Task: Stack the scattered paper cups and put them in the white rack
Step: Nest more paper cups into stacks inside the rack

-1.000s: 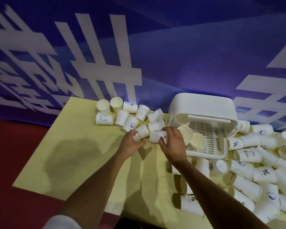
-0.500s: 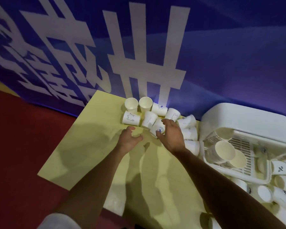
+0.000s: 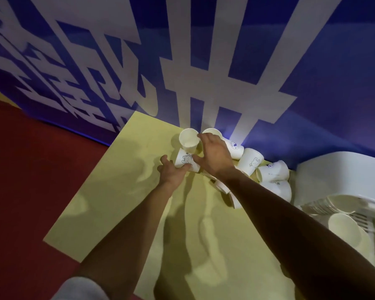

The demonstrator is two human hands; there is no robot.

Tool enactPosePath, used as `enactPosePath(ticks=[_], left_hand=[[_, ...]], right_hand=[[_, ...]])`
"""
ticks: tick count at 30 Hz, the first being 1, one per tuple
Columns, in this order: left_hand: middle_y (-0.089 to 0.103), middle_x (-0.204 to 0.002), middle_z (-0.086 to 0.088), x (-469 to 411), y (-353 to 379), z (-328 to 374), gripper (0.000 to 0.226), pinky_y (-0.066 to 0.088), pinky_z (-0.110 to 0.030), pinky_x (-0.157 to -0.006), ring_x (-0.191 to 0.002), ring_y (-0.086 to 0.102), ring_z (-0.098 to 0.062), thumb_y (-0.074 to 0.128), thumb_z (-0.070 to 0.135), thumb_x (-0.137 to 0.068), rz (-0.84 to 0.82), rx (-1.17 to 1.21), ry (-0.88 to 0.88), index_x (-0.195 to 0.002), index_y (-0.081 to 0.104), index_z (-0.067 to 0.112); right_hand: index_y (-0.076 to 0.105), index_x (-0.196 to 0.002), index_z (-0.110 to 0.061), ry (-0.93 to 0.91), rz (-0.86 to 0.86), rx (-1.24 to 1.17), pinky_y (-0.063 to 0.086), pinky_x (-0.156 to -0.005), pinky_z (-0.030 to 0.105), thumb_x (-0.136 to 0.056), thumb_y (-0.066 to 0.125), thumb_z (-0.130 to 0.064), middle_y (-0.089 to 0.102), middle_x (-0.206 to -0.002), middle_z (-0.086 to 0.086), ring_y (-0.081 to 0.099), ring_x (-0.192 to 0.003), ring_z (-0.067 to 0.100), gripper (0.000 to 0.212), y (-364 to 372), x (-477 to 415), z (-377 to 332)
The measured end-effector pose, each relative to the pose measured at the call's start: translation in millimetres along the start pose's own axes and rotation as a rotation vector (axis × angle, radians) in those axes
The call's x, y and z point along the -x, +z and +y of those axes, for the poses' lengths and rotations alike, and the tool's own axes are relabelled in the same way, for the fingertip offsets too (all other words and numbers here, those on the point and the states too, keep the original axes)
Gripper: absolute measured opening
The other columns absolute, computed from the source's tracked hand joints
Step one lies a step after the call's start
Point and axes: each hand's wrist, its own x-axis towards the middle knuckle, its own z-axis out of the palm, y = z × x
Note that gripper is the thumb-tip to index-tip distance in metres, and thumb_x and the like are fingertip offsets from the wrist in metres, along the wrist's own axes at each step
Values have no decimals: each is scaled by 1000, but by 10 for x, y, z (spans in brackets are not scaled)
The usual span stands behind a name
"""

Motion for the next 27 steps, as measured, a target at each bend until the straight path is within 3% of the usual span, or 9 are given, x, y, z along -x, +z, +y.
enactPosePath(ticks=[6, 10, 16, 21, 27], left_hand=[[32, -141, -16, -243, 43, -8, 97, 52, -49, -97, -115, 54, -36, 76, 45, -80, -27, 85, -65, -152, 15, 20], [37, -138, -14, -337, 91, 38, 95, 55, -44, -89, -110, 57, -34, 74, 47, -79, -35, 118, -78, -151, 17, 22], [44, -135, -17, -407, 142, 91, 84, 56, -50, -88, -108, 60, -37, 71, 36, -82, 14, 164, -97, -147, 22, 18], [47, -139, -16, -394, 122, 19, 88, 44, -35, -80, -109, 55, -31, 72, 34, -82, 40, 197, -105, -150, 19, 16], [54, -135, -13, -158, 11, -20, 84, 38, -29, -81, -98, 50, -23, 71, 30, -85, 107, 226, -84, -150, 22, 11]], right_hand=[[42, -143, -20, 5, -46, 98, 27, -115, 43, -82, 72, -52, 49, -144, 2, 44, -131, 25, 75, 172, -379, 11], [40, -144, -19, 39, -49, 137, 17, -119, 44, -81, 67, -60, 49, -144, 3, 40, -135, 26, 80, 254, -527, -13], [40, -143, -20, 84, -75, 65, 24, -118, 47, -79, 69, -61, 54, -139, 3, 47, -128, 27, 82, 361, -575, -33], [47, -137, -20, 117, 67, -109, 41, -105, 43, -75, 75, -54, 61, -129, 2, 55, -116, 25, 76, 302, -460, -97], [50, -135, -20, 118, 148, -257, 45, -98, 40, -76, 79, -50, 61, -128, 2, 56, -113, 22, 72, -39, -226, -144]])
